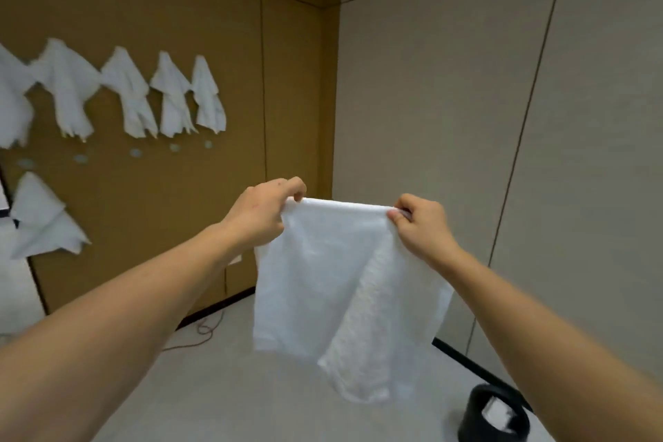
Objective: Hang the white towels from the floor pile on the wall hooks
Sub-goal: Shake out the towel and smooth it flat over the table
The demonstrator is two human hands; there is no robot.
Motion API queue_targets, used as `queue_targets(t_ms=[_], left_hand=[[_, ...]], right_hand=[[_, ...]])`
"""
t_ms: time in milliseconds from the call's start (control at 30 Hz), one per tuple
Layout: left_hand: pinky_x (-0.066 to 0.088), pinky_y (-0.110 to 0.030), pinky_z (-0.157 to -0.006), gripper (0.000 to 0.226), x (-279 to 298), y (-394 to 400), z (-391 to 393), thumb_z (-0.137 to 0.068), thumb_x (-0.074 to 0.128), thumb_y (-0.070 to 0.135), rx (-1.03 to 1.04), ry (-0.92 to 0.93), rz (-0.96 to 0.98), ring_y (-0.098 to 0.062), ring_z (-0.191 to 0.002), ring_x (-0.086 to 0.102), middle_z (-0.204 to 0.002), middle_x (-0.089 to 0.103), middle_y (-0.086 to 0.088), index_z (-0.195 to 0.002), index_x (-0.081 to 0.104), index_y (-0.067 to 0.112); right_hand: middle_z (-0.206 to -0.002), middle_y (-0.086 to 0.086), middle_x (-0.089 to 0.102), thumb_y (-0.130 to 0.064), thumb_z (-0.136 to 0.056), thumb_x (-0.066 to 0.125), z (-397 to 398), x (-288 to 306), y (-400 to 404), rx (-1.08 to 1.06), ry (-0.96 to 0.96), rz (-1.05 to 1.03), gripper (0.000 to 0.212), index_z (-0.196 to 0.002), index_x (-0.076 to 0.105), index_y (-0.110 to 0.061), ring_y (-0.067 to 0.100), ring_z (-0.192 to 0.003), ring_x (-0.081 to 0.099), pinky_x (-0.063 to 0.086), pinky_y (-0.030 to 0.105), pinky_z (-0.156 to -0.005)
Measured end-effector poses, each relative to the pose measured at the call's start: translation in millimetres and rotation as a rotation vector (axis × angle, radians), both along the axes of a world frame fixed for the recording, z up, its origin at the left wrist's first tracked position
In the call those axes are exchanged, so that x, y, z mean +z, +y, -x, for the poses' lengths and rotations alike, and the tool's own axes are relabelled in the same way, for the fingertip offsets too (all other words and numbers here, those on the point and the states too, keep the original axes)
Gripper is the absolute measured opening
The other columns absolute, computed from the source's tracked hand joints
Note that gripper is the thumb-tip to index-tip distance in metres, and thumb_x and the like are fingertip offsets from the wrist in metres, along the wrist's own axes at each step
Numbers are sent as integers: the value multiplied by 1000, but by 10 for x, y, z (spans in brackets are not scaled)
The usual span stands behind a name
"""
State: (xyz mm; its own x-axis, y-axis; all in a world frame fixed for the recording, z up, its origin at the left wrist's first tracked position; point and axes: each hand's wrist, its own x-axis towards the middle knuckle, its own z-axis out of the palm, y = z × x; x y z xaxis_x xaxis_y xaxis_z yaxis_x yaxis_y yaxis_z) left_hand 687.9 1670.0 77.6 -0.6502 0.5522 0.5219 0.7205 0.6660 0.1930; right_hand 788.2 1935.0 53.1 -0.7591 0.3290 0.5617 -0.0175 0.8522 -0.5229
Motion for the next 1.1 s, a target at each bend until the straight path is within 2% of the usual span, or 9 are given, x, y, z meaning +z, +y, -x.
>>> queue_targets(t_ms=[133, 300, 400, 467, 533, 667, 867, 967, 1100], left_hand=[[44, -25, -80, 54, 14, -137, 595, -72, 50, -10, 87, 14, 91, -14, -103, 57, -117, 60, 19, -89, 70, 38], [50, -32, -94, 65, -106, -387, 1257, -72, 49, -7, 282, -50, 142, -14, -118, 54, -129, 59, 17, -115, 68, 38], [51, -33, -93, 47, -192, -595, 1751, -75, 56, 9, 391, -86, 155, -16, -116, 57, -126, 63, 14, -109, 70, 38], [51, -34, -92, 18, -230, -784, 2131, -81, 68, 30, 458, -112, 122, -16, -109, 60, -116, 67, 11, -98, 72, 35], [52, -32, -85, 12, -259, -987, 2525, -81, 75, 41, 490, -146, 58, -15, -98, 62, -100, 69, 9, -88, 74, 30], [46, -23, -73, 4, -238, -1441, 3298, -82, 78, 21, 539, -174, -38, -9, -83, 61, -79, 63, 12, -80, 76, 24], [57, -35, -81, 37, -252, -2252, 4301, -79, 58, -8, 548, -180, 0, -14, -88, 62, -91, 64, 11, -72, 70, 27], [52, -34, -86, 49, -336, -2547, 4689, -76, 53, -10, 573, -135, 123, -17, -104, 59, -110, 63, 14, -86, 73, 34], [47, -32, -99, 54, -500, -3006, 5318, -81, 57, -5, 682, -170, 108, -17, -117, 54, -129, 62, 8, -110, 71, 38]], right_hand=[[-76, 2, 63, -28, -92, 60, 863, 76, 1, 113, -24, -26, 20, -75, 58, -17, 26, -77, 58, 47, 35, -69], [-80, -3, 65, -32, -93, 57, 1853, 43, -284, 251, -58, -31, 18, -79, 62, -21, 19, -78, 59, 50, 33, -69], [-81, -4, 64, -32, -95, 55, 2458, -4, -584, 330, -78, -41, 18, -85, 64, -20, 13, -77, 58, 49, 29, -62], [-82, -4, 63, -31, -96, 55, 2878, -10, -813, 373, -84, -58, 16, -88, 64, -20, 10, -76, 56, 41, 23, -56], [-83, -4, 63, -30, -96, 55, 3334, -19, -1051, 414, -80, -74, 16, -88, 64, -20, 9, -75, 55, 39, 21, -56], [-78, -4, 62, -31, -94, 55, 4277, -38, -1549, 470, -97, -85, 18, -82, 63, -21, 13, -75, 58, 49, 30, -63], [-74, -2, 60, -32, -94, 54, 5551, -63, -2317, 566, -154, -109, 21, -76, 57, -21, 17, -72, 57, 47, 33, -61], [-68, -1, 54, -30, -94, 54, 6127, -104, -2723, 629, -175, -112, 26, -69, 50, -20, 17, -65, 51, 38, 30, -56], [-66, 1, 52, -30, -93, 56, 6939, -205, -3267, 692, -167, -80, 31, -66, 48, -17, 20, -64, 50, 40, 33, -59]])
